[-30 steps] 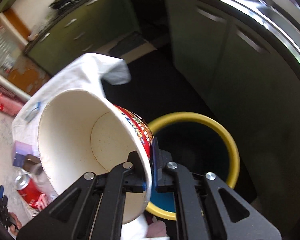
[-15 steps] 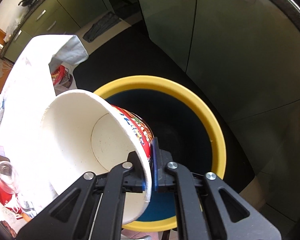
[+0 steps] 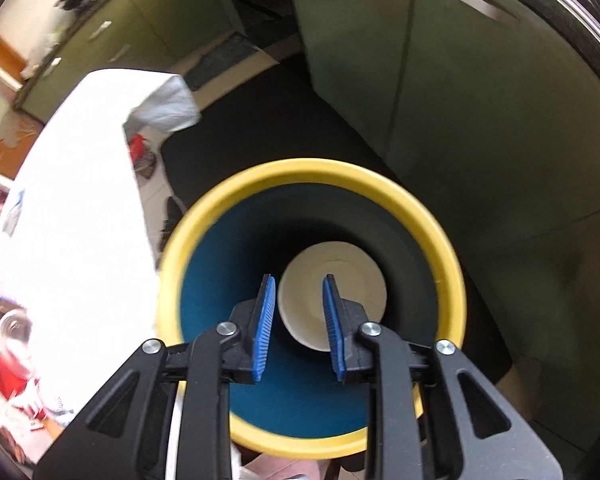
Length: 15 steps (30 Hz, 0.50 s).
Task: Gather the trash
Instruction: 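Grasp the purple box with the left tool and lift it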
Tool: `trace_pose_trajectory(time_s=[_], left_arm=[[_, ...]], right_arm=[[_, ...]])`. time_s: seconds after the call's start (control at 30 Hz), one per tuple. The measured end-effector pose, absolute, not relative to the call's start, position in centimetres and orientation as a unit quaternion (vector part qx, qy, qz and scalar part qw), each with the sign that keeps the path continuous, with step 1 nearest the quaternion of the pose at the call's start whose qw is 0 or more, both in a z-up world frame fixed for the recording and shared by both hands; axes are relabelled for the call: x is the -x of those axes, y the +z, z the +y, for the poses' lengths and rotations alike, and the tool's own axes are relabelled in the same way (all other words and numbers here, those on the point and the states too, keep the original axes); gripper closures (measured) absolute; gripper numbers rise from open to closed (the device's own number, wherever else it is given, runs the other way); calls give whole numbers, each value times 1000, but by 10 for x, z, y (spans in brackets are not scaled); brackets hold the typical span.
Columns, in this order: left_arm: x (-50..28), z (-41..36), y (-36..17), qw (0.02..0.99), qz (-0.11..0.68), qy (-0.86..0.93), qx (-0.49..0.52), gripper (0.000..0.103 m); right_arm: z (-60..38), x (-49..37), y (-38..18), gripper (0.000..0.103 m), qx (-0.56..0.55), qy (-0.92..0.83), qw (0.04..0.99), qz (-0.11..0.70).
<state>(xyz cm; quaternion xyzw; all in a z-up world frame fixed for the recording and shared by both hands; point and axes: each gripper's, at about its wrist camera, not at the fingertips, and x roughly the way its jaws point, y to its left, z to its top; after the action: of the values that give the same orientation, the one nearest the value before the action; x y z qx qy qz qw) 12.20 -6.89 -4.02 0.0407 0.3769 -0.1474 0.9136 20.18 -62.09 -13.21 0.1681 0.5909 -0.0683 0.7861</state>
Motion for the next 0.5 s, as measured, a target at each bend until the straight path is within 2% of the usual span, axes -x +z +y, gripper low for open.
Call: trace_pose_trajectory(time_s=[0.2,0.3,0.5], left_arm=[[-167,-60,-35,901,387,-180,-70,4],[-195,-59,-38,892,397,-192,-97,4],[-247,-54,-62,869,436,-203,-115,4]], right_arm=[[-587,-197,-119,78,-153,-18,799,582],[-575,-202,-119,71,-151,-1,801,579],[-552,-205,-122,70,-133,19,801,583]])
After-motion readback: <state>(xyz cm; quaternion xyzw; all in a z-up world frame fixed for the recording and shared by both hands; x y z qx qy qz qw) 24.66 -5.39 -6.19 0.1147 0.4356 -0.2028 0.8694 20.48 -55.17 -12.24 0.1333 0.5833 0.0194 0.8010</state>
